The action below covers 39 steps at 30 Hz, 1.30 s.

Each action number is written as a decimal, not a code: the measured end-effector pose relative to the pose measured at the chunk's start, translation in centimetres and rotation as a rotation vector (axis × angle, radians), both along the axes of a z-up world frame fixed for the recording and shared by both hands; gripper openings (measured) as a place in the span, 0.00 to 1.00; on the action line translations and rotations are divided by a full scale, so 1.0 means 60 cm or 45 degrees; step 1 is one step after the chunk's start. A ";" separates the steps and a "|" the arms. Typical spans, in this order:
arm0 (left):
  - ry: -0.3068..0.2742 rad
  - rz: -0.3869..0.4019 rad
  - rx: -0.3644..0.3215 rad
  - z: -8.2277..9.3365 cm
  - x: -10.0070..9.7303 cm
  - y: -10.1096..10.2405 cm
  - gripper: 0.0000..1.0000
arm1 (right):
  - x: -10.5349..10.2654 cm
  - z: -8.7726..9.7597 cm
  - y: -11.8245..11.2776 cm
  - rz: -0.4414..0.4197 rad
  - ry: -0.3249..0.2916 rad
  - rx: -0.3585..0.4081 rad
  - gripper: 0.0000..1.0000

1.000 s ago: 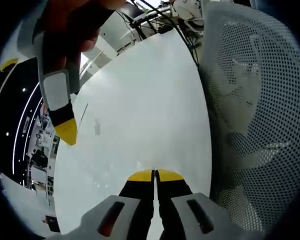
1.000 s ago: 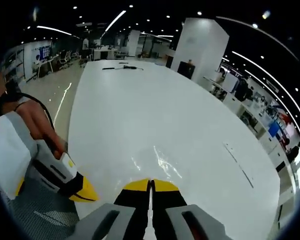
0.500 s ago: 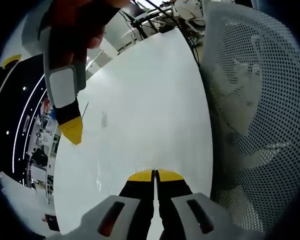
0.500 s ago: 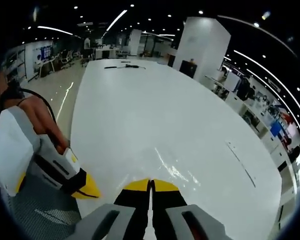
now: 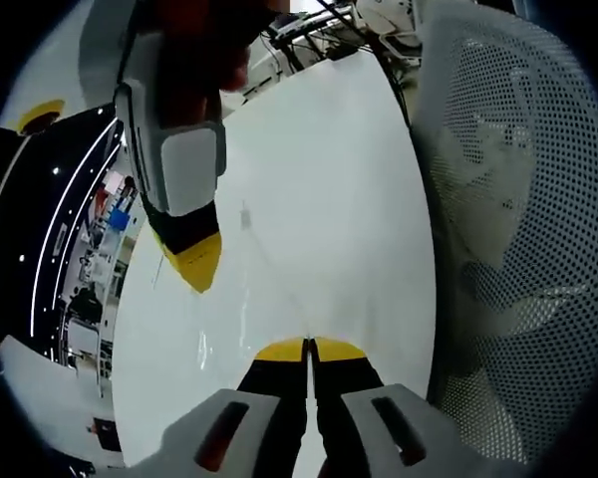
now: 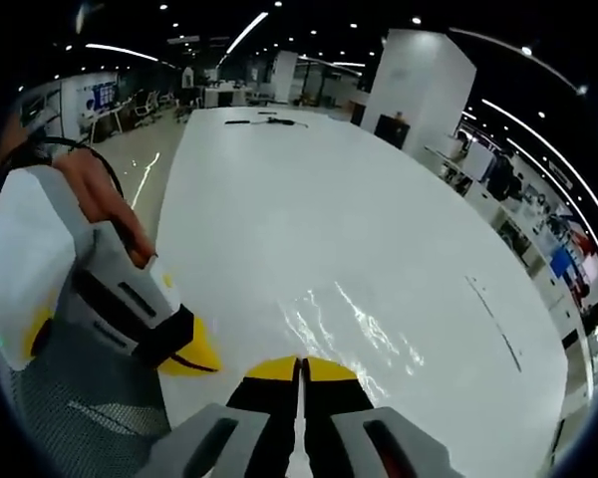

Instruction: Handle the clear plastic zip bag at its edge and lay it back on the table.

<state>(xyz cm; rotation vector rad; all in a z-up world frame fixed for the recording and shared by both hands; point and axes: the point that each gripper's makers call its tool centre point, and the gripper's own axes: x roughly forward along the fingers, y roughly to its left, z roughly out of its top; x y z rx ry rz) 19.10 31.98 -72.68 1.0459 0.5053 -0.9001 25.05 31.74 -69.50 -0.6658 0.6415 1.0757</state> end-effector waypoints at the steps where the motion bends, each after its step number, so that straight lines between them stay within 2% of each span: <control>1: -0.004 0.004 0.001 0.001 0.001 0.001 0.00 | -0.005 -0.002 -0.001 0.003 0.010 -0.004 0.00; 21: -0.004 0.036 0.009 0.001 0.009 0.007 0.00 | -0.036 -0.034 -0.004 0.041 0.113 -0.046 0.00; 30: -0.004 0.035 0.016 -0.001 0.011 0.007 0.00 | -0.054 -0.043 -0.007 0.066 0.149 -0.067 0.03; 39: -0.003 0.018 0.040 -0.016 0.010 0.010 0.00 | -0.055 -0.036 -0.007 0.044 0.172 -0.009 0.06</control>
